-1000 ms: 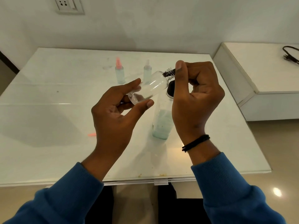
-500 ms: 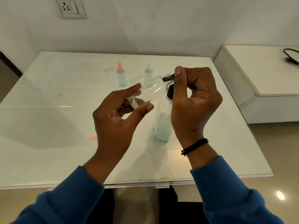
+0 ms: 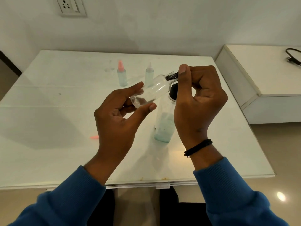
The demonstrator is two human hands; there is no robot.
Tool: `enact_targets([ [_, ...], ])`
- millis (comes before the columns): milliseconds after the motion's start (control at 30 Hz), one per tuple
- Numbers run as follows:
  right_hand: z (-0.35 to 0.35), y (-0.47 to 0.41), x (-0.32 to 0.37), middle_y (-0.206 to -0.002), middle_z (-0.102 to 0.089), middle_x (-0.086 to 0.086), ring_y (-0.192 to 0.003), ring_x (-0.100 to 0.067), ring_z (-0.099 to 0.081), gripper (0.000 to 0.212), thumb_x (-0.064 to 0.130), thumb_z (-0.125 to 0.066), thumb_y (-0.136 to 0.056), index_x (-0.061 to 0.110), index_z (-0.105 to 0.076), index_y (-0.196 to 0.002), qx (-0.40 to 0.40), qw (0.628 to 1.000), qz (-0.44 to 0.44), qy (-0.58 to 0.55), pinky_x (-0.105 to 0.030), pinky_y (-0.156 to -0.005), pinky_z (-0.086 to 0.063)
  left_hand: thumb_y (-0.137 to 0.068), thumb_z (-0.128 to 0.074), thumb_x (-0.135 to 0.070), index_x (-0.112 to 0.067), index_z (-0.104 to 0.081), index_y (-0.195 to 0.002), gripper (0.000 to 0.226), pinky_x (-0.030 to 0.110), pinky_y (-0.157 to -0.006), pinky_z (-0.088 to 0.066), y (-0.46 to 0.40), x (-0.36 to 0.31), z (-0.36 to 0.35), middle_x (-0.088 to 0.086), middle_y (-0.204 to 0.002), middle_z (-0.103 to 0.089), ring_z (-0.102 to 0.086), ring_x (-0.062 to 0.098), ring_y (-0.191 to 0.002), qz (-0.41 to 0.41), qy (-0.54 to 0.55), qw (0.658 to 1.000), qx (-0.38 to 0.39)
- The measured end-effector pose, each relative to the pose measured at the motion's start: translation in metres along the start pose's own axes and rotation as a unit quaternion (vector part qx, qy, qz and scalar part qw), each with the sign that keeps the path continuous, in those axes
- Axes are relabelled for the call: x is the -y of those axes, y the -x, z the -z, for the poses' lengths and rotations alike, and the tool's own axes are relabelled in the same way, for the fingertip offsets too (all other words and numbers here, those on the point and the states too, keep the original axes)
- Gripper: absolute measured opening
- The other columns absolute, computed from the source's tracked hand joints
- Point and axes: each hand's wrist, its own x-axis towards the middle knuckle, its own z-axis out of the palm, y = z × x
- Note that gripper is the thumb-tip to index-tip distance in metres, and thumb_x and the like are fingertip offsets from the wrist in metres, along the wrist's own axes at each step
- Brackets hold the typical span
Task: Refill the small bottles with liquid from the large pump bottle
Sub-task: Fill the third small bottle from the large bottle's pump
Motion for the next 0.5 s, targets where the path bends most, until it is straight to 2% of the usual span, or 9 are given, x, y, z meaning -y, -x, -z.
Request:
enact_targets([
  [167,-0.0015,0.0014,0.0006,-0.079,-0.058,0.013,-0.075,-0.003,-0.058,0.016,0.007,-0.067,-0.096,0.015,-0.064,-0.082,0.005,1.000,0.003,-0.006,-0.020,-0.069,-0.049,-0.083,-0.085,-0.018,-0.015,-0.067,-0.125,0.046,0.024,-0.089,-0.059,-0.0001,-0.0008,0.0010,-0.005,-0.114,-0.072,-0.072,0.017,-0.104,-0.008,-0.009,1.000,-0.002],
  [367,-0.0003,-0.0002,-0.0026,-0.077,-0.058,0.011,-0.074,-0.003,-0.057,0.019,0.004,-0.068,-0.095,0.010,-0.067,-0.077,0.001,1.000,0.002,0.002,-0.022,-0.068,-0.049,-0.083,-0.086,-0.020,-0.018,-0.067,-0.125,0.046,0.024,-0.089,-0.058,-0.0007,-0.0008,0.0004,-0.005,-0.114,-0.072,-0.072,0.021,-0.104,-0.009,-0.007,1.000,0.000],
  [500,-0.0007,0.0002,-0.0039,-0.078,-0.058,0.013,-0.075,-0.002,-0.057,0.019,0.004,-0.068,-0.095,0.010,-0.066,-0.078,0.005,1.000,0.006,-0.001,-0.021,-0.069,-0.049,-0.082,-0.085,-0.019,-0.018,-0.067,-0.124,0.046,0.018,-0.087,-0.057,-0.0001,-0.0028,0.0008,-0.009,-0.113,-0.071,-0.071,0.012,-0.103,-0.013,-0.012,1.000,-0.003],
])
